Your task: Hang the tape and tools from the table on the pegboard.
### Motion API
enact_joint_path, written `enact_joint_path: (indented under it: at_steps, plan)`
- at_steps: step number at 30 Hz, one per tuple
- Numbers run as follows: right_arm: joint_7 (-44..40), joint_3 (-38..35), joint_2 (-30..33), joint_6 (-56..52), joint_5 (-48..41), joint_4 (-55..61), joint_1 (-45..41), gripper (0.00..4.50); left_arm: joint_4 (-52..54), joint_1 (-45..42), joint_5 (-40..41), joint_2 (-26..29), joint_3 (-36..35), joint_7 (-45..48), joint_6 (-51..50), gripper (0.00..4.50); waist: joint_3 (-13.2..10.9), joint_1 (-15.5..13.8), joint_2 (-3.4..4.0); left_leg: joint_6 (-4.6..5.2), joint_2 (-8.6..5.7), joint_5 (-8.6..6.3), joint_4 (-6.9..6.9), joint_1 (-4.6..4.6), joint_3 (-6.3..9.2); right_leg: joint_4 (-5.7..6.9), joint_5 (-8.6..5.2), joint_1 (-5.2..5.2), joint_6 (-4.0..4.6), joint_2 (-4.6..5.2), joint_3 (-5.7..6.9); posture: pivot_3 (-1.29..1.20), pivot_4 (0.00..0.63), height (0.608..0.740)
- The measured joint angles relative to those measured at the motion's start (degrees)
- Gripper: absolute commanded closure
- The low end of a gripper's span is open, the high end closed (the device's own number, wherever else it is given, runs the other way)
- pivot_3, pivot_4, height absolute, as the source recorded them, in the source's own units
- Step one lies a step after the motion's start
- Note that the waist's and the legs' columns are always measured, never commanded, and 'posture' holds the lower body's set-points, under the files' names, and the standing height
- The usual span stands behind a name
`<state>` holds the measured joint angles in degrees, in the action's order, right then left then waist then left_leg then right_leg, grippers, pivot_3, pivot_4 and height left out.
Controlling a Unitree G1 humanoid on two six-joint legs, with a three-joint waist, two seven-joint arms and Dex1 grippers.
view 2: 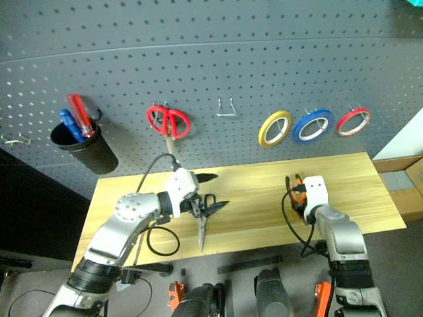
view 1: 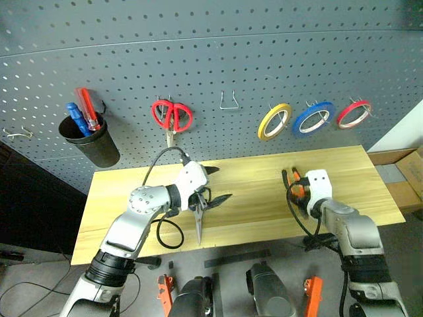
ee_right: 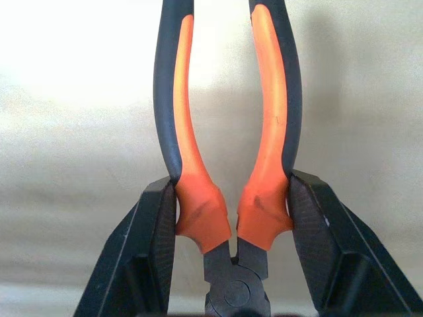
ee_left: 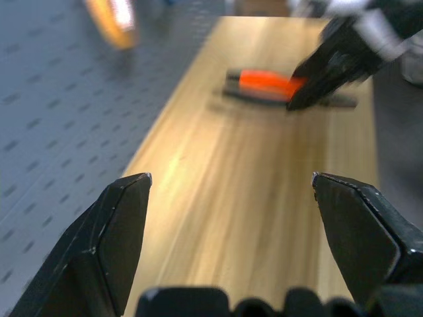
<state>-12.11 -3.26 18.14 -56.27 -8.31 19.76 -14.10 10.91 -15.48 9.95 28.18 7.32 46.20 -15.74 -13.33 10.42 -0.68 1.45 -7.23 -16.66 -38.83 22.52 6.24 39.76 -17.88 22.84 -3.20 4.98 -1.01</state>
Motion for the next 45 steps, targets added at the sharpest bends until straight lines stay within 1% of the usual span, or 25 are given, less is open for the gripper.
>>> enact_joint_path:
  at_steps: [2, 5, 7, 9, 10, 12, 14, 15, 17, 19, 22, 27, 30, 36, 41, 45]
  plan:
    - [1.13, 1.39, -2.55, -1.36, -0.45, 8.95, 2.6, 2.56, 1.89, 1.62, 1.49, -0.28, -1.78, -1.09, -0.8, 0.31, 0.02, 0.0, -0.01, -0.01, 0.01, 0.0, 0.0, 0.08, -0.01, 0.12, 0.0, 0.15, 0.0, 0.0, 0.0, -0.3, 0.214, 0.74]
    - [3.71, 6.48, -6.06, -1.59, 0.17, 16.9, 6.65, 2.56, 5.03, 3.56, 3.57, -1.73, -3.92, -3.62, -1.85, 0.31, 0.02, 0.22, 0.01, -0.01, 0.0, 0.0, -0.09, 0.28, -0.06, 0.17, 0.0, 0.35, 0.0, 0.01, -0.03, -0.3, 0.222, 0.74]
    - [5.45, 9.2, -7.87, -1.05, 0.73, 19.91, 7.11, 2.56, 6.66, 4.5, 4.65, -2.56, -4.92, -5.26, -2.98, 0.31, 0.02, 0.34, 0.01, 0.0, -0.02, 0.01, -0.13, 0.29, -0.12, 0.18, 0.01, 0.37, 0.0, 0.02, -0.08, -0.29, 0.222, 0.74]
    - [6.33, 10.31, -8.64, 0.41, 0.88, 22.38, 6.83, 2.56, 7.72, 4.77, 5.39, -2.86, -5.5, -6.1, -3.44, 0.31, 0.02, 0.33, 0.0, 0.0, -0.02, 0.01, -0.14, 0.25, -0.11, 0.18, 0.03, 0.36, 0.0, 0.02, -0.05, -0.27, 0.216, 0.74]
    - [7.53, 11.97, -9.08, 2.64, 2.62, 22.77, 5.85, 2.56, 8.66, 5.79, 5.73, -3.46, -6.87, -7.6, -3.65, 0.31, 0.02, 0.26, -0.01, -0.01, -0.02, 0.01, -0.14, 0.23, -0.1, 0.19, 0.04, 0.37, 0.0, 0.02, -0.04, -0.27, 0.215, 0.74]
    - [9.21, 14.77, -9.84, 10.68, 5.97, 20.93, -1.62, 2.56, 9.32, 6.12, 7.05, -6.06, -11.14, -12.37, -4.05, 0.31, 0.02, 0.91, 0.0, -0.11, 0.01, 0.07, -0.13, 0.21, -0.22, 0.26, 0.15, 0.51, 0.02, 0.02, 0.0, -0.26, 0.213, 0.74]
    - [9.77, 14.63, -10.9, 16.92, 7.46, 18.67, -8.21, 2.56, 10.53, 6.24, 7.97, -6.93, -13.48, -15.15, -4.41, 0.31, 0.06, 0.81, -0.05, -0.18, 0.09, 0.11, -0.11, 0.12, -0.16, 0.28, 0.18, 0.45, 0.06, -0.03, 0.09, -0.25, 0.208, 0.74]
    - [9.81, 14.52, -11.22, 19.04, 7.7, 17.54, -10.12, 2.56, 10.95, 6.35, 8.07, -7.14, -14.26, -16.02, -4.72, 0.31, 0.1, 0.69, -0.08, -0.18, 0.13, 0.11, -0.1, 0.09, -0.16, 0.28, 0.18, 0.44, 0.07, -0.05, 0.11, -0.24, 0.207, 0.74]
    - [9.72, 14.5, -12.68, 23.22, 8.1, 12.28, -13.85, 2.56, 11.26, 6.78, 8.13, -7.16, -15.95, -17.94, -5.2, 0.31, 0.2, 0.66, -0.2, -0.19, 0.18, 0.11, -0.08, 0.07, -0.17, 0.27, 0.2, 0.42, 0.1, -0.08, 0.13, -0.23, 0.203, 0.74]
    - [9.49, 14.55, -13.79, 25.88, 8.08, 7.45, -15.56, 2.56, 11.37, 6.97, 8.13, -7.15, -16.8, -18.94, -5.4, 0.31, 0.21, 0.65, -0.2, -0.19, 0.14, 0.11, -0.09, 0.07, -0.21, 0.25, 0.21, 0.42, 0.12, -0.06, 0.09, -0.22, 0.201, 0.74]
    - [8.58, 14.58, -15.76, 29.33, 8.05, -0.15, -19.19, 2.56, 11.82, 7.32, 8.1, -7.11, -17.13, -20.54, -5.42, 0.31, 0.2, 0.65, -0.2, -0.18, 0.09, 0.11, -0.09, 0.14, -0.22, 0.22, 0.22, 0.47, 0.12, -0.04, 0.07, -0.2, 0.197, 0.74]
    - [7.98, 14.19, -19.16, 38.36, 8.05, -12.79, -29.03, 2.56, 12.74, 7.61, 8.05, -7.12, -17.88, -22.42, -5.41, 0.31, 0.21, 0.77, -0.2, -0.19, 0.13, 0.12, -0.06, 0.14, -0.21, 0.26, 0.23, 0.56, 0.13, -0.06, 0.09, -0.19, 0.195, 0.74]
    - [7.6, 13.56, -20.53, 42.69, 8.04, -19.06, -33.09, 2.56, 13.5, 7.58, 8.06, -7.11, -17.87, -23.14, -5.41, 0.31, 0.22, 0.69, -0.2, -0.19, 0.11, 0.12, -0.07, 0.15, -0.22, 0.24, 0.24, 0.55, 0.14, -0.05, 0.08, -0.18, 0.195, 0.74]
    - [7.39, 13.0, -22.0, 50.16, 8.15, -31.39, -39.18, 2.56, 14.3, 7.39, 8.07, -7.15, -17.46, -23.48, -5.47, 0.31, 0.22, 0.69, -0.2, -0.2, 0.12, 0.12, -0.07, 0.15, -0.21, 0.26, 0.24, 0.56, 0.15, -0.05, 0.1, -0.16, 0.2, 0.74]
    - [8.18, 10.63, -21.65, 61.6, 9.21, -49.94, -46.79, 2.56, 15.02, 6.7, 8.11, -7.51, -15.24, -23.46, -6.25, 0.31, 0.22, 0.67, -0.2, -0.2, 0.12, 0.12, -0.1, 0.14, -0.23, 0.27, 0.27, 0.55, 0.19, -0.05, 0.09, -0.14, 0.199, 0.74]
    - [9.13, 10.67, -21.37, 71.02, 11.25, -60.56, -49.6, 2.56, 15.2, 5.7, 8.11, -7.55, -14.3, -23.34, -6.31, 0.31, 0.23, 0.72, -0.22, -0.31, 0.14, 0.23, -0.12, 0.01, -0.27, 0.32, 0.39, 0.48, 0.27, -0.07, 0.08, -0.13, 0.198, 0.74]
